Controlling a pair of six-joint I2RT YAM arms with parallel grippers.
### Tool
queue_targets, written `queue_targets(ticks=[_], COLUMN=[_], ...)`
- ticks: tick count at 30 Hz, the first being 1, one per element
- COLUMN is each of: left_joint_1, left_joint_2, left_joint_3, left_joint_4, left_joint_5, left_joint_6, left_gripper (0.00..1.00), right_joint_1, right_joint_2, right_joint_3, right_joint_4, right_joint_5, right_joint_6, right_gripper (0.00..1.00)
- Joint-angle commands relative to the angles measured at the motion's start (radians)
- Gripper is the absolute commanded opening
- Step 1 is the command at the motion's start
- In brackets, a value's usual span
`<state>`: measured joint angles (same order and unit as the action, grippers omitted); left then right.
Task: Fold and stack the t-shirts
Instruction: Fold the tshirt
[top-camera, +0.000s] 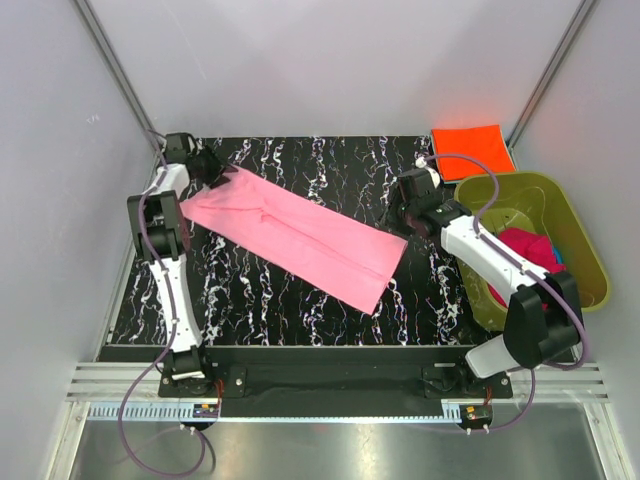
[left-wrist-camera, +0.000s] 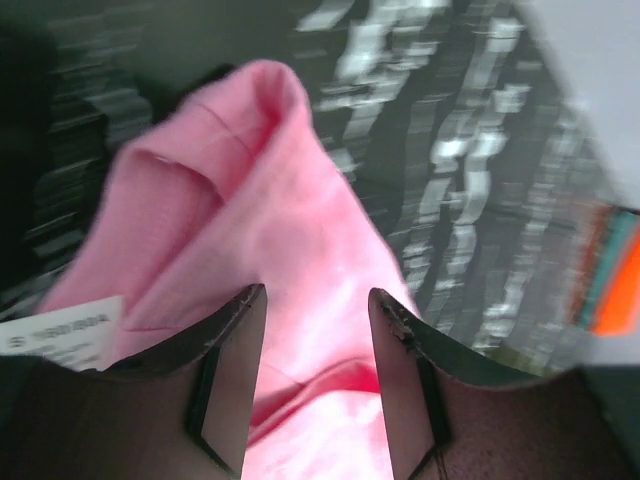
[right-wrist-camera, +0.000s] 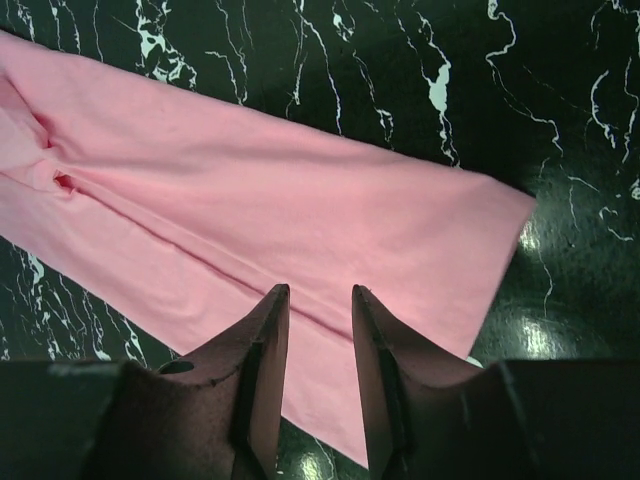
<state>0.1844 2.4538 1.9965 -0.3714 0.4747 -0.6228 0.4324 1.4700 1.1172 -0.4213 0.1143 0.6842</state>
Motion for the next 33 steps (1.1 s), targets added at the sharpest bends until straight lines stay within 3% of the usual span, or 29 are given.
queue_targets(ticks=[1, 7, 11, 13, 15, 16, 17, 21, 27, 33], left_joint_1=[-0.042, -0.045, -0.071, -0.092, -0.118, -0.158, -0.180, -0.342, -0.560, -0.672], left_joint_2=[0.001, -0.213, -0.403, -0.507, -0.570, -0.625, -0.654, -0.786, -0.736, -0.641], left_joint_3=[0.065, -0.040, -0.254, -0.373, -0.450, -0.526, -0.563, -0.754, -0.844, -0.866], left_joint_4=[0.279, 0.289, 0.241, 0.229, 0.209, 0.197, 0.184, 0.164, 0.167, 0.137], left_joint_5=[0.209, 0.231, 0.174, 0.162, 0.166, 0.154, 0.142, 0.042, -0.103, -0.203], left_joint_6=[-0.181, -0.103, 0.004, 0.017, 0.044, 0.057, 0.086, 0.109, 0.089, 0.051], left_gripper=[0.50, 0.52, 0.49, 0.42, 0.26, 0.18, 0.04, 0.00, 0.00, 0.00], right_joint_1=[-0.004, -0.004, -0.003, -0.004, -0.004, -0.007, -0.007, -0.017, -0.021, -0.021], right_joint_2=[0.041, 0.049, -0.011, -0.037, -0.080, -0.097, -0.120, -0.166, -0.206, -0.237], right_joint_3=[0.068, 0.079, 0.044, 0.024, 0.001, -0.005, -0.010, -0.017, -0.014, -0.031], right_joint_4=[0.029, 0.024, 0.015, -0.005, -0.016, -0.022, -0.023, -0.049, -0.077, -0.096], right_joint_5=[0.021, -0.016, -0.039, -0.036, -0.033, -0.034, -0.042, -0.061, -0.102, -0.108], right_joint_6=[-0.029, -0.043, -0.040, -0.038, -0.038, -0.032, -0.032, -0.035, -0.041, -0.052], right_gripper=[0.39, 0.42, 0.43, 0.42, 0.39, 0.37, 0.36, 0.34, 0.36, 0.37])
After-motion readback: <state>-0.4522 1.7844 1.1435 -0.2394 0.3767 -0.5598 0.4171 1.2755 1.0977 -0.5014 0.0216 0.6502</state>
